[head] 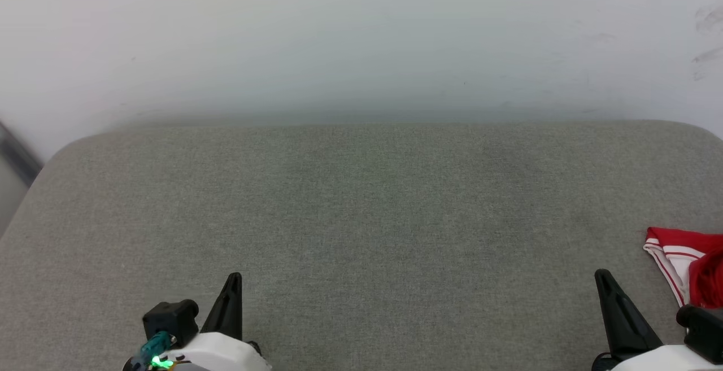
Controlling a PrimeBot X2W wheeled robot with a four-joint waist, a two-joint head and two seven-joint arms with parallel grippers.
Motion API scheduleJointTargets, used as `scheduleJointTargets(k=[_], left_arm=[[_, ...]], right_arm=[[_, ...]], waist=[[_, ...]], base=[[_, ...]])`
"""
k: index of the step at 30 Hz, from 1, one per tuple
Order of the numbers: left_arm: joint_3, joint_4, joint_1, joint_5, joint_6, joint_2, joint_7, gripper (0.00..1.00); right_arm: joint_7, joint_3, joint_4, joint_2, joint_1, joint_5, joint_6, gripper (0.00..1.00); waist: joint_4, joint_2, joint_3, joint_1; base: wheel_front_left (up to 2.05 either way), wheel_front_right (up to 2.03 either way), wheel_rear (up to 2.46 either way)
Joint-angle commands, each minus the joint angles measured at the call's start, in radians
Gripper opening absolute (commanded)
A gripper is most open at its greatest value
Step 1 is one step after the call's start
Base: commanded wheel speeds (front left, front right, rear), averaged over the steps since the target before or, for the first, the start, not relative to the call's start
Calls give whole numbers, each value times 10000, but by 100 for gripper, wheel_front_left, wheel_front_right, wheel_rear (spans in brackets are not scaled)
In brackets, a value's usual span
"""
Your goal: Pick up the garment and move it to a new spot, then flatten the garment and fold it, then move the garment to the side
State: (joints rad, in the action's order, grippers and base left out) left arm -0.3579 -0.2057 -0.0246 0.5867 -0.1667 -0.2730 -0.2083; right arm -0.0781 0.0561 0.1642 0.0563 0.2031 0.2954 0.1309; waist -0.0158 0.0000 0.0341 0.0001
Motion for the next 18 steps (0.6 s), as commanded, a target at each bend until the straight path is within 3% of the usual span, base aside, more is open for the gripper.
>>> scheduleJointTargets(k=[1, 18], left_arm=[[205, 110, -258, 321, 107, -5, 67, 0], [1174, -63, -444, 2658, 778, 452, 737, 0]], right_arm=[[76, -9, 29, 92, -319, 454, 0, 0], [145, -78, -919, 217, -1003, 3541, -1, 0]], waist=[[1, 0, -3, 0], [25, 0, -57, 0]], base=[[0, 0, 0], [0, 0, 0]])
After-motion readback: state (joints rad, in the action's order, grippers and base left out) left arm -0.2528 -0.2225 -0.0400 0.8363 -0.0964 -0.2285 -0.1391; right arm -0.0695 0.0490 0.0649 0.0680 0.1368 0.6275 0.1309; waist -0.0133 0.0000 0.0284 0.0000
